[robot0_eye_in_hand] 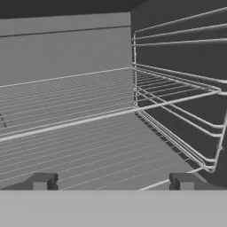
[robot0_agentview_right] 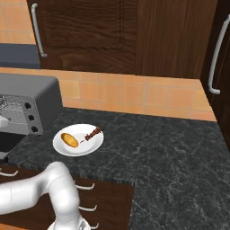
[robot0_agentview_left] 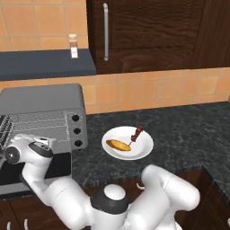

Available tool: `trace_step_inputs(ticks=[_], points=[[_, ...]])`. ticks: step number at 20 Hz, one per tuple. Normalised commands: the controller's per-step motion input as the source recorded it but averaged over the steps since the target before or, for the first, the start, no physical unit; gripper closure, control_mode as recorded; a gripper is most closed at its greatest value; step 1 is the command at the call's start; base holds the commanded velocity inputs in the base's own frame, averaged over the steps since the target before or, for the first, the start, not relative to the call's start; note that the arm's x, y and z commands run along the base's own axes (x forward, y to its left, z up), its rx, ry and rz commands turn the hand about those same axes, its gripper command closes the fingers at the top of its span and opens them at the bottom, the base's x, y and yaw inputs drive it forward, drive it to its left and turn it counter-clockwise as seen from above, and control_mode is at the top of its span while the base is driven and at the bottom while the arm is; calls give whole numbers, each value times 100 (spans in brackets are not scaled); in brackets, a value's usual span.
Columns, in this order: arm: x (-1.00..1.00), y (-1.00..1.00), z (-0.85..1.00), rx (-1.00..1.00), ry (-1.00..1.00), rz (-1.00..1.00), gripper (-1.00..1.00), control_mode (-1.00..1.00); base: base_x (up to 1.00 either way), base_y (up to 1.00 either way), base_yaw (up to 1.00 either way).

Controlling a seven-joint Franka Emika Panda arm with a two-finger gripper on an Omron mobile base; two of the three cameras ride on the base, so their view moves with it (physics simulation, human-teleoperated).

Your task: Pick up the kebab skewer and baguette bread, and place them inside the toaster oven. Close the toaster oven door and start by setting the timer.

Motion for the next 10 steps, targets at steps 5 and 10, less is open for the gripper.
trace_step_inputs(ticks=[5,10], points=[[55,44,-25,1,1,0,-100,-100,0,0,0],[45,43,-12,0,5,0,-100,-100,0,0,0]])
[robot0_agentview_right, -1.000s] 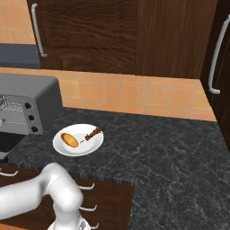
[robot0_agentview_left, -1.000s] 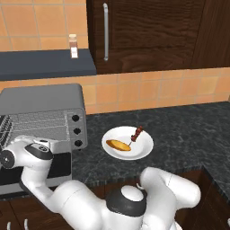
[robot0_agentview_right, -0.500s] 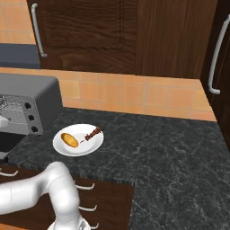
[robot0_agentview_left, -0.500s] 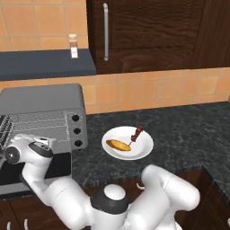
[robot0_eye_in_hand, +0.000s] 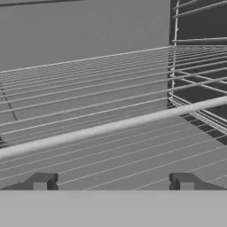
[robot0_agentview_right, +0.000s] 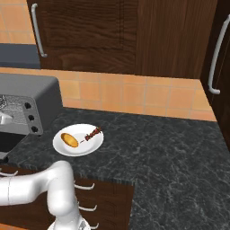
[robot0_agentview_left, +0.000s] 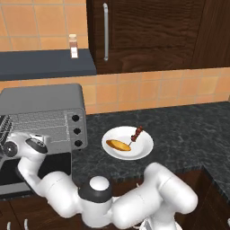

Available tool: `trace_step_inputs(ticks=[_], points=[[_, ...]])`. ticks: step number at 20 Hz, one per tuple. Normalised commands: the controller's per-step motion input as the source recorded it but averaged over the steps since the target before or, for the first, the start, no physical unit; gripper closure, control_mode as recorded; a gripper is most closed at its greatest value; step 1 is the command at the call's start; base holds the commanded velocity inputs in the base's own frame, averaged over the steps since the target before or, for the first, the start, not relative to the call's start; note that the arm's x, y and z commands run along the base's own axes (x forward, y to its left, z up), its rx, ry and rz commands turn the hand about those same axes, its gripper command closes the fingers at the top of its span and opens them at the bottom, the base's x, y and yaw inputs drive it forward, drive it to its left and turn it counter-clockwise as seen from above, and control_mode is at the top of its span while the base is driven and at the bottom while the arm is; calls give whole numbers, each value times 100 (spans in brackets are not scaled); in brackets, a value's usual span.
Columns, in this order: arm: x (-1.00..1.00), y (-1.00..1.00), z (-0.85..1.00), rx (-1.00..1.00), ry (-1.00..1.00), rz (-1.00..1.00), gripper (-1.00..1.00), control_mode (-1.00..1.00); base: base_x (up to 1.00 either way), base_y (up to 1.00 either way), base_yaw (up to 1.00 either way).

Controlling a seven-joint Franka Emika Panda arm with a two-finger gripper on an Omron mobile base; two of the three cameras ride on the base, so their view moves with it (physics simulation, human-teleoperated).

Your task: Pick up the kebab skewer and baguette bread, and place them inside the toaster oven. Close the toaster oven door and start by setting the timer.

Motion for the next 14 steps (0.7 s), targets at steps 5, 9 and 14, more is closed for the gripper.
trace_step_inputs(ticks=[5,9,14], points=[[28,30,-34,0,4,0,-100,-100,0,0,0],[7,11,-44,0,5,4,-100,-100,0,0,0],[10,1,-46,-1,1,9,-100,-100,0,0,0]])
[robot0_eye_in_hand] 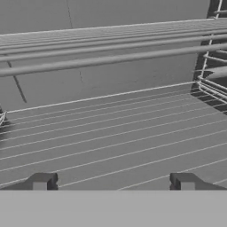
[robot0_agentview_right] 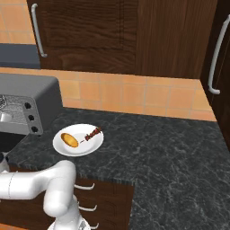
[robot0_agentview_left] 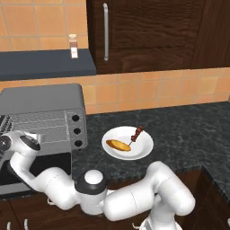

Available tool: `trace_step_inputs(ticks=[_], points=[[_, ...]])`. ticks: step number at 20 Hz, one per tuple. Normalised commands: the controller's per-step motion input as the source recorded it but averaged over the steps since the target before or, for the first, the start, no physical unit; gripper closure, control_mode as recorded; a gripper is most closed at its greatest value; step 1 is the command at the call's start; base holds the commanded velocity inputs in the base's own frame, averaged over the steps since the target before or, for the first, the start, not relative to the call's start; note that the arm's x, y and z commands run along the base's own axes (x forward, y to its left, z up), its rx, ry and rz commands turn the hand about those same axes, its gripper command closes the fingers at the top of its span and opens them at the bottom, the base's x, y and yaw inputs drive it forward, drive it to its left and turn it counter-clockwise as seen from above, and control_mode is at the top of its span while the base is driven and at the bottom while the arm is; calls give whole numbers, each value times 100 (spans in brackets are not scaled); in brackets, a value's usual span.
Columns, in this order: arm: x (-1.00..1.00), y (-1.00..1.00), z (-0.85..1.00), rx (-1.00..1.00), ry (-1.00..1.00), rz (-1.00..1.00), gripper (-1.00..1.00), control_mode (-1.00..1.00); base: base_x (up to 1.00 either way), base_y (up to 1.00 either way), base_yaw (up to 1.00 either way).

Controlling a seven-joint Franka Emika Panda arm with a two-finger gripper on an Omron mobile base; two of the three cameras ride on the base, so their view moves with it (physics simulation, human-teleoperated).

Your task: Pick up the kebab skewer and baguette bread, and place them inside the toaster oven. Close the toaster oven door and start by setting the timer.

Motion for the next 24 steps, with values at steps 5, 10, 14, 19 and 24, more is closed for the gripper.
trace_step_inputs(ticks=[5,10,14,19,24], points=[[6,0,-49,-1,1,12,-100,-100,0,0,0],[-44,0,-77,0,10,10,-100,-100,0,0,0],[-75,0,-71,0,14,8,-100,-100,0,0,0],[-90,0,-66,0,25,4,-100,-100,0,0,0],[-86,0,-50,0,34,1,-100,-100,0,0,0]])
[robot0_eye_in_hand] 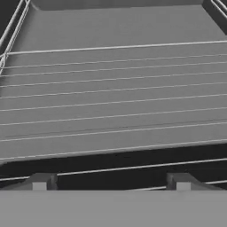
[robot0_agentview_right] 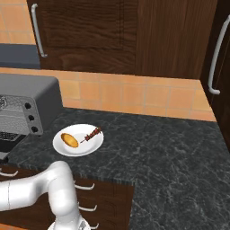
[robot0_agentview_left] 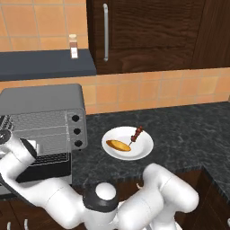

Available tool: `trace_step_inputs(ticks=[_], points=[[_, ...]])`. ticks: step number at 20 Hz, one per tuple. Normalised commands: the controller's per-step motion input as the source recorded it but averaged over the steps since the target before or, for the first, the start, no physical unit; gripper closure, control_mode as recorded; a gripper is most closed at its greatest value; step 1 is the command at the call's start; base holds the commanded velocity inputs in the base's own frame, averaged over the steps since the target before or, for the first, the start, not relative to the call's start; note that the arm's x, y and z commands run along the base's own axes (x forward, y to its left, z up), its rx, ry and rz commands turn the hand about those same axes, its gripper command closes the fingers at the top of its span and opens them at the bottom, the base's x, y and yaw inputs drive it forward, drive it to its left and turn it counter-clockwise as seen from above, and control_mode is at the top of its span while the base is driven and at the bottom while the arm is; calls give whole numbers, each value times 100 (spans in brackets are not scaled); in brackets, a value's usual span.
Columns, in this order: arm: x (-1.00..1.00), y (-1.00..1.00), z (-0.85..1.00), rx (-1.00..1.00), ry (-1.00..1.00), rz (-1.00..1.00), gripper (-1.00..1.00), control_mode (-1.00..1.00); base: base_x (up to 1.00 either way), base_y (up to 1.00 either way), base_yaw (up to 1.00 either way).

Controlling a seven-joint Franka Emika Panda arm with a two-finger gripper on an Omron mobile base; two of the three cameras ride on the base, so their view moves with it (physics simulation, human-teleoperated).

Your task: Pick up the kebab skewer and baguette bread, and place them inside the toaster oven. Close the toaster oven door and start by setting the timer.

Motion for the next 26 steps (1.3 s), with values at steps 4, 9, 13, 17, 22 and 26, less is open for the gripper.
trace_step_inputs(ticks=[4,9,13,17,22,26], points=[[-93,0,-54,0,34,2,-100,-100,0,0,0],[-45,-21,72,1,21,13,-100,-100,0,0,0],[-82,-88,49,0,7,11,-100,-100,0,0,0],[-76,-100,8,0,9,7,-100,-100,0,0,0],[-41,-100,0,0,10,11,-100,-100,0,0,0],[-19,-100,15,0,1,10,-100,-100,0,0,0]])
